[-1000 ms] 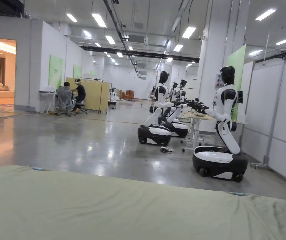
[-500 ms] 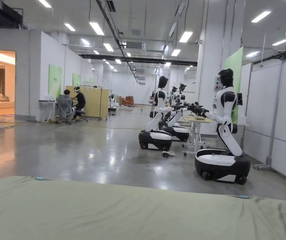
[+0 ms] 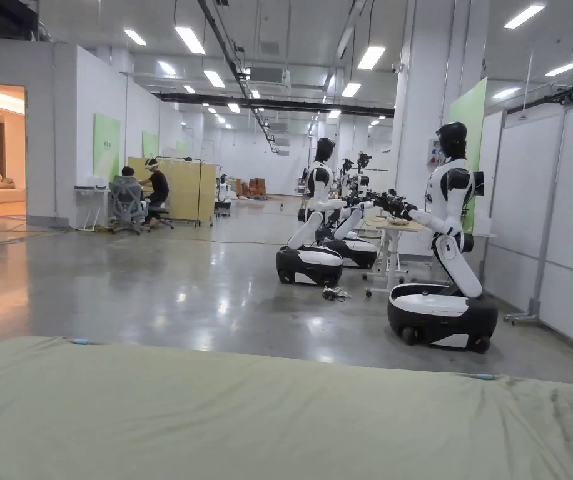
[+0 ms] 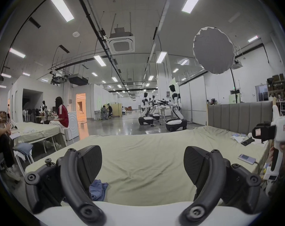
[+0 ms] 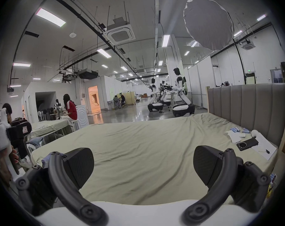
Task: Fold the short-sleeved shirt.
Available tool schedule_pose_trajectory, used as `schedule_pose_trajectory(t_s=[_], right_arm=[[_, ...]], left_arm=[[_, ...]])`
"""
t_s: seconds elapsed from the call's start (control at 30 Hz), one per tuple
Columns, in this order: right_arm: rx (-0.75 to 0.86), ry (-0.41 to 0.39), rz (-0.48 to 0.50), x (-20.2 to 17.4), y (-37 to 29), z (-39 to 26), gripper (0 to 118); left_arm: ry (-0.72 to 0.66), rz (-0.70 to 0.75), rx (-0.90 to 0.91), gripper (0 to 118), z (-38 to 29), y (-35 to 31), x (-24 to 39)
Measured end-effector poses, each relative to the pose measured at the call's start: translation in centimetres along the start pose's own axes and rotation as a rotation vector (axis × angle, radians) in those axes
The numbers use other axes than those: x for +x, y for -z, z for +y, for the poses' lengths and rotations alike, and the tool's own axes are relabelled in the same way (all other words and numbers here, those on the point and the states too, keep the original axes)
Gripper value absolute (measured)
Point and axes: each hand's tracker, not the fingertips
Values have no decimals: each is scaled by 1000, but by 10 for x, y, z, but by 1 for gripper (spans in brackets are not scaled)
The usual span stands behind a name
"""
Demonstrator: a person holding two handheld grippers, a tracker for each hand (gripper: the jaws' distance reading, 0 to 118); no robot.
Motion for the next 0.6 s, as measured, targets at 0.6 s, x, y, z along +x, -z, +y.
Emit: schedule_pose_trajectory(t_s=[0.6], right_arm=[[24, 69, 44, 7, -4, 1, 118]], left_arm=[[-197, 40, -34, 101, -17, -11, -22]])
